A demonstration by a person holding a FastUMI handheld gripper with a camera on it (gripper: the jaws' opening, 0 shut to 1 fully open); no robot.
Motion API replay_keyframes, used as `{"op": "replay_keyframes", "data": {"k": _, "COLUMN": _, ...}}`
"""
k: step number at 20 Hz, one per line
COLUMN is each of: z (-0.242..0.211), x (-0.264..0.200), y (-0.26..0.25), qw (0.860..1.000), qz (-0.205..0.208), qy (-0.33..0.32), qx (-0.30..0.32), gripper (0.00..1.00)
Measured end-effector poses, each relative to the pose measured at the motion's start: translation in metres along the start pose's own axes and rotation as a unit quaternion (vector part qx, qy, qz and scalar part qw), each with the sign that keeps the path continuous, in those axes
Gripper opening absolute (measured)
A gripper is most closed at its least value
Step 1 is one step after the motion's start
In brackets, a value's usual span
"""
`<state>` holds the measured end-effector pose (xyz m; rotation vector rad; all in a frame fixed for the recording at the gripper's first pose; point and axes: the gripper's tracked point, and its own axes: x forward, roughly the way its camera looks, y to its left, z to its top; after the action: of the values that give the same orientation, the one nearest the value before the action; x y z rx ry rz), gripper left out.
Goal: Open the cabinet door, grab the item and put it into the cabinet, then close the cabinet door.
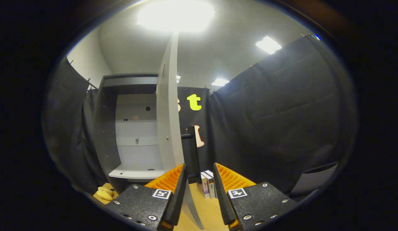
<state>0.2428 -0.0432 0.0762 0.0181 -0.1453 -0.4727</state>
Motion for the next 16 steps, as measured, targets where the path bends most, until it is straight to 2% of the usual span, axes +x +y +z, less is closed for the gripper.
{"op": "replay_keyframes", "data": {"k": 3, "z": -0.007, "x": 0.002, "y": 0.006, "qw": 1.0, "qz": 0.018, "qy": -0.005, "qx": -0.018, "gripper": 0.85}}
{"op": "replay_keyframes", "data": {"k": 4, "z": -0.012, "x": 0.0, "y": 0.006, "qw": 0.999, "qz": 0.028, "qy": 0.0, "qx": -0.03, "gripper": 0.88}}
{"op": "replay_keyframes", "data": {"k": 7, "z": -0.021, "x": -0.006, "y": 0.018, "qw": 0.997, "qz": 0.063, "qy": 0.008, "qx": -0.041, "gripper": 0.93}}
{"op": "replay_keyframes", "data": {"k": 10, "z": -0.035, "x": -0.011, "y": 0.035, "qw": 0.993, "qz": 0.105, "qy": 0.022, "qx": -0.044, "gripper": 0.93}}
{"op": "replay_keyframes", "data": {"k": 16, "z": -0.065, "x": -0.037, "y": 0.076, "qw": 0.976, "qz": 0.206, "qy": 0.064, "qx": -0.027, "gripper": 0.93}}
